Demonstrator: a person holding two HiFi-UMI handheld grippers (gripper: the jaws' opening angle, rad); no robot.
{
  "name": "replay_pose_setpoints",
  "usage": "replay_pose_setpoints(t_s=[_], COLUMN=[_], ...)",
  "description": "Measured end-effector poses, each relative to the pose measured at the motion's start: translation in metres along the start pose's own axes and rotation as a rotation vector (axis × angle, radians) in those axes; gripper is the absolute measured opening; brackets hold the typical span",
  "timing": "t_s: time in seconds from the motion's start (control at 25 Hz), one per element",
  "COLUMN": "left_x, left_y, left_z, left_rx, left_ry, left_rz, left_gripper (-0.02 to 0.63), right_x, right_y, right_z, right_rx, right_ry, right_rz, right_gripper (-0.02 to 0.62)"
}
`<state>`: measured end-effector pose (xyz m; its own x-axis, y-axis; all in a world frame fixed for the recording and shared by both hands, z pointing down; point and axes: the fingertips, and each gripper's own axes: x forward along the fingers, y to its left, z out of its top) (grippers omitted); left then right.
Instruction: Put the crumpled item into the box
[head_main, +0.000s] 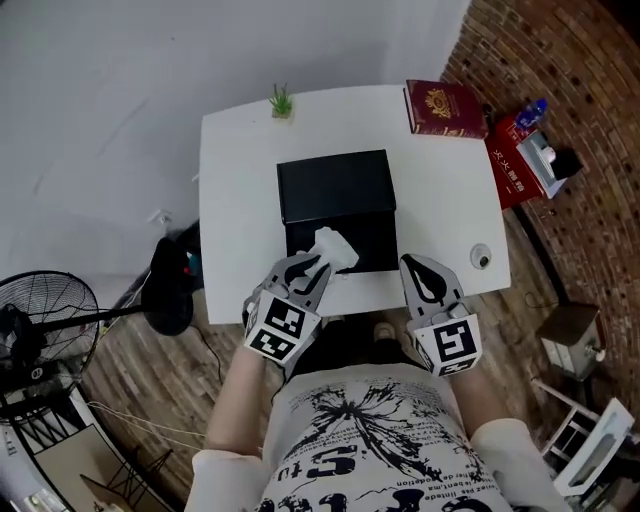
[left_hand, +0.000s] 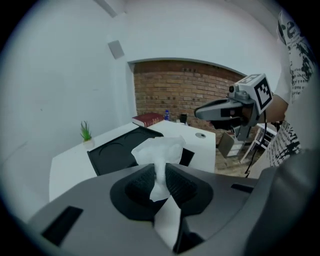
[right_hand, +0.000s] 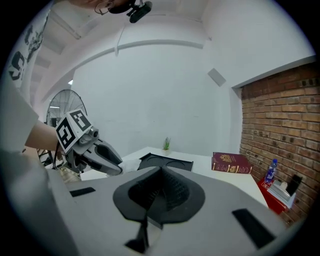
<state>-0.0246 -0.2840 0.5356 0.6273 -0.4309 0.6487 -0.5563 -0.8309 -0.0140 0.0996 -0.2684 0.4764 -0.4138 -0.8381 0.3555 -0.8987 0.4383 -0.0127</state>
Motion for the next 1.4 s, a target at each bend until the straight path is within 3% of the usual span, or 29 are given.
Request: replay_pose_setpoints(t_s=[0.44, 0.72, 0.92, 1.4], left_x=[0.073, 0.102, 0.116, 0.103], left_y=[0.007, 0.001, -0.004, -0.005], left_z=[-0.034, -0.054, -0.060, -0.053], left_rx=[0.164, 0.202, 0.202, 0.238], left_ry=[0.228, 0.332, 0.369, 0.350], left_rz=[-0.153, -0.236, -0.270, -0.227], left_gripper=[0.080, 0.081, 0.083, 0.155], right_x=[0.024, 0.024, 0.022, 0.010], right_y=[-0.006, -0.008, -0.011, -0.015], right_z=[-0.028, -0.043, -0.049, -0.046], right_rx=[0.047, 0.075, 0.089, 0.097], right_ry=[0.054, 0.073, 0.085, 0.080], right_rz=[-0.045, -0.069, -0.080, -0.114], right_gripper=[0.014, 0.014, 0.014, 0.014])
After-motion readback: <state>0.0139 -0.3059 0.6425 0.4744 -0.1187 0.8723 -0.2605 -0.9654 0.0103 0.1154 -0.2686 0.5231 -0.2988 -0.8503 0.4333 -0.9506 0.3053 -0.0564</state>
